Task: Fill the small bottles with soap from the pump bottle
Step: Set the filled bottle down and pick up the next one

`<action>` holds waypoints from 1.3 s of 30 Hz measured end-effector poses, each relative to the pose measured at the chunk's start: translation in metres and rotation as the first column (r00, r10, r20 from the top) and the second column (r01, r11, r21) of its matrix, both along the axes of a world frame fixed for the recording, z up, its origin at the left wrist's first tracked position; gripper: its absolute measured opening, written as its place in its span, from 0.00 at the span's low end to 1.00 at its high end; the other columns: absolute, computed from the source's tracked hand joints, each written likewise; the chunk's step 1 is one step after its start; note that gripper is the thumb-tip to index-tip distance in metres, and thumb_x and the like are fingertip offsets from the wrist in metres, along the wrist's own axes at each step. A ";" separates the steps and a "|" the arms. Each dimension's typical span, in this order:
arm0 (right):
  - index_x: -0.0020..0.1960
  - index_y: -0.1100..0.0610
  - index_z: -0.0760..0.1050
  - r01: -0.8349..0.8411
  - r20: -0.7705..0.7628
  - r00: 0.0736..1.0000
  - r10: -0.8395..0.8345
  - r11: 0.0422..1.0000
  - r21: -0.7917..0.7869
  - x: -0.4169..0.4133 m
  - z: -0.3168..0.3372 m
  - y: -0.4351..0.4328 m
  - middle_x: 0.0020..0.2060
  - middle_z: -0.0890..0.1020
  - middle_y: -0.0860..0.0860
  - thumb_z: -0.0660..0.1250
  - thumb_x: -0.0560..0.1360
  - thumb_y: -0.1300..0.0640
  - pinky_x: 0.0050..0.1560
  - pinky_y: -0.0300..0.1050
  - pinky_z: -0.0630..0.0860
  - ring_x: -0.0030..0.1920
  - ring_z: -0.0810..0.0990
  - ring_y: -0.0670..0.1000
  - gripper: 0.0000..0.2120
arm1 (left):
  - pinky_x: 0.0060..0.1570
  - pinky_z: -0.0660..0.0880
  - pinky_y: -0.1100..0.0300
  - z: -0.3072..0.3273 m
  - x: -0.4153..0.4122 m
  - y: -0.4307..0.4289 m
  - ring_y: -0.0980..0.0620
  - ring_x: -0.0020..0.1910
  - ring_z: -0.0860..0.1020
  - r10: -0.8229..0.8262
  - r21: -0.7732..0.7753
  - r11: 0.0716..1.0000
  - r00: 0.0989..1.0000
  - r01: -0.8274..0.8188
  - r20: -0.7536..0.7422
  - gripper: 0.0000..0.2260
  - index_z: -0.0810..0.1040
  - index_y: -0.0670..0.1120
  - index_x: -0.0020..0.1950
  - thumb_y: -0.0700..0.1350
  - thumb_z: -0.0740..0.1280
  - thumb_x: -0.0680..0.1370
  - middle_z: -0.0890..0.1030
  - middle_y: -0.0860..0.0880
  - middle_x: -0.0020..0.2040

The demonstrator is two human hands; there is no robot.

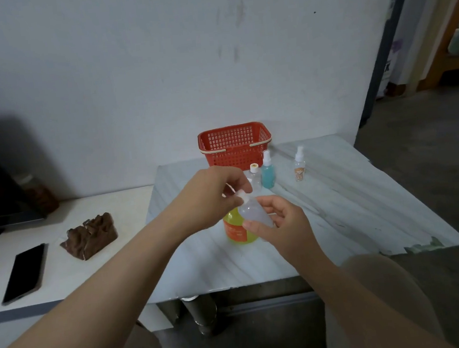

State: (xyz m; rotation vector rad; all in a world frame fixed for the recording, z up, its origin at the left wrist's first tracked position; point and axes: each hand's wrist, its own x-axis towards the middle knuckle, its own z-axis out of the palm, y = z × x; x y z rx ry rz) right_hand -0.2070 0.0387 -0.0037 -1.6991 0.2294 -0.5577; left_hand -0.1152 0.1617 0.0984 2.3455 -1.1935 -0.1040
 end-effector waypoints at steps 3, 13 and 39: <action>0.51 0.41 0.73 -0.001 -0.002 1.000 0.001 1.000 -0.006 0.000 0.000 0.000 0.47 0.81 0.39 0.74 0.69 0.54 0.46 0.37 0.80 0.49 0.81 0.42 0.16 | 0.46 0.78 0.61 -0.002 -0.001 -0.001 0.58 0.43 0.78 0.013 -0.012 1.000 1.000 -0.013 -0.022 0.11 0.75 0.54 0.51 0.45 0.72 0.72 0.77 0.58 0.45; 0.51 0.42 0.74 0.005 0.000 1.000 -0.005 1.000 -0.017 0.001 -0.001 0.000 0.45 0.81 0.38 0.75 0.68 0.54 0.43 0.34 0.79 0.48 0.80 0.39 0.16 | 0.47 0.78 0.60 -0.003 -0.003 0.000 0.58 0.44 0.77 -0.004 -0.039 0.999 1.000 0.004 -0.008 0.12 0.75 0.52 0.50 0.42 0.73 0.71 0.79 0.56 0.45; 0.52 0.44 0.75 0.004 -0.006 1.000 -0.004 0.999 -0.039 0.000 -0.003 -0.001 0.45 0.82 0.40 0.75 0.68 0.55 0.44 0.37 0.79 0.47 0.81 0.40 0.16 | 0.44 0.78 0.53 -0.007 0.000 -0.001 0.51 0.37 0.79 0.062 -0.040 0.997 0.997 -0.064 -0.042 0.05 0.79 0.46 0.43 0.47 0.72 0.72 0.80 0.50 0.37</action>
